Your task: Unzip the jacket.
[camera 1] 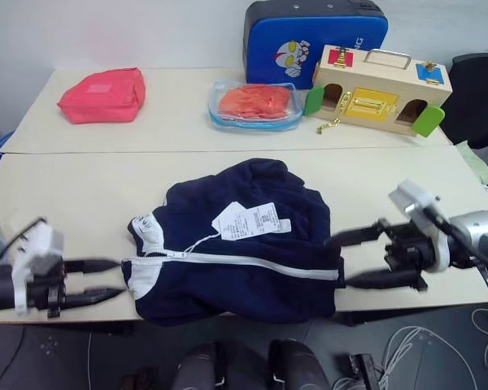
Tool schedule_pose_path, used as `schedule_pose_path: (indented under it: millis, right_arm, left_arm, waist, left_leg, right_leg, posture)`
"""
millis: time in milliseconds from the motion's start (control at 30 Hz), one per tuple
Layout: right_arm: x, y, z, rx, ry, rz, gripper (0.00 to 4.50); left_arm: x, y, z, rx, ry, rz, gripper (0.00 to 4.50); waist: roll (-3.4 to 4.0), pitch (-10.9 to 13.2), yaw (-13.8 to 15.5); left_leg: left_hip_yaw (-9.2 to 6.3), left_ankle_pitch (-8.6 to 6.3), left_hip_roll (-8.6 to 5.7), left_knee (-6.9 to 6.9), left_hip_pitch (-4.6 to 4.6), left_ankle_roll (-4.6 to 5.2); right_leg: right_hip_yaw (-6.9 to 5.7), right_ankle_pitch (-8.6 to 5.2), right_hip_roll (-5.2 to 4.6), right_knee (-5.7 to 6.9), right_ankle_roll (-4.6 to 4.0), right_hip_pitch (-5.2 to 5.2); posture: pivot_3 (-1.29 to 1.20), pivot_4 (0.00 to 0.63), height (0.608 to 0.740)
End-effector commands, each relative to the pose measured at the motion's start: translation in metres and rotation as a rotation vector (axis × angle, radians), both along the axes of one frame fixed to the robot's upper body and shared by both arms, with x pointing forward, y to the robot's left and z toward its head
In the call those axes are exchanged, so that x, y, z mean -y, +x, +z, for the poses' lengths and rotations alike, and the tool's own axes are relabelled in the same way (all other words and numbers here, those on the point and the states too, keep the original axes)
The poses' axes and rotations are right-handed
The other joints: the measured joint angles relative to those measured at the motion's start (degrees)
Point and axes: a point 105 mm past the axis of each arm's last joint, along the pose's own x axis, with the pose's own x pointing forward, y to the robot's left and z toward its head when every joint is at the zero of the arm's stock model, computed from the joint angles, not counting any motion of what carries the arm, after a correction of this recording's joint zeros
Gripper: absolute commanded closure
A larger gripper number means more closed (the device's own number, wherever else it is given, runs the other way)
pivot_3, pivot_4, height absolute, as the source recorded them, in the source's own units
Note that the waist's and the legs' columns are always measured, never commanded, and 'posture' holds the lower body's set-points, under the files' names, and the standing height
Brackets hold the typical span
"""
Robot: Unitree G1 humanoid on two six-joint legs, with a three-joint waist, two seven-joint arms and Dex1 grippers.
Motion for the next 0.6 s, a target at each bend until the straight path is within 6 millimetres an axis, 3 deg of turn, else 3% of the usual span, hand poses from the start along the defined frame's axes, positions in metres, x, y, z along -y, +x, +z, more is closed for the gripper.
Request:
schedule_pose_path:
  millis: [33,100,300,500,600]
  right_arm:
    - [0.003,0.037,-0.002,0.193,-0.026,-0.132,0.0]
    - [0.002,0.069,-0.013,0.244,-0.11,-0.241,0.0]
    - [-0.007,0.126,-0.032,0.234,-0.202,-0.433,0.0]
    - [-0.025,0.128,-0.059,0.113,-0.284,-0.331,0.0]
    - [-0.032,0.131,-0.061,0.117,-0.281,-0.325,0.59]
  left_arm:
    - [-0.004,0.028,-0.001,0.113,0.039,0.126,0.54]
    - [-0.011,0.048,-0.012,0.116,0.098,0.213,0.03]
    - [-0.008,0.079,-0.033,0.074,0.143,0.27,0.03]
    - [0.017,0.1,-0.036,0.016,0.076,0.212,0.03]
    - [0.023,0.103,-0.044,-0.049,0.054,0.202,0.62]
  waist:
    - [-0.01,0.0,0.0]
    - [0.0,0.0,-0.2]
    - [-0.02,0.0,-0.5]
    - [-0.03,0.0,-0.2]
    - [-0.05,0.0,-0.4]
  left_leg:
    - [0.02,0.01,-0.01,0.01,-0.03,-0.01]
    - [0.15,0.05,-0.11,0.0,-0.09,0.05]
    - [0.47,0.33,-0.06,0.03,-0.08,0.44]
    - [0.44,0.4,-0.08,0.15,-0.12,0.51]
    - [0.45,0.43,-0.1,0.21,-0.11,0.55]
  right_leg:
    - [-0.01,0.01,0.01,0.02,0.02,-0.02]
    - [-0.02,0.02,0.04,0.13,0.04,-0.09]
    - [-0.3,0.05,0.14,0.34,0.09,-0.23]
    - [-0.29,0.05,0.14,0.52,0.1,-0.17]
    - [-0.32,0.07,0.15,0.53,0.14,-0.13]
  posture:
    - [0.0,0.15,0.74]
    - [0.0,0.15,0.74]
    - [0.0,0.15,0.74]
    - [0.0,0.15,0.74]
    - [0.0,0.15,0.74]
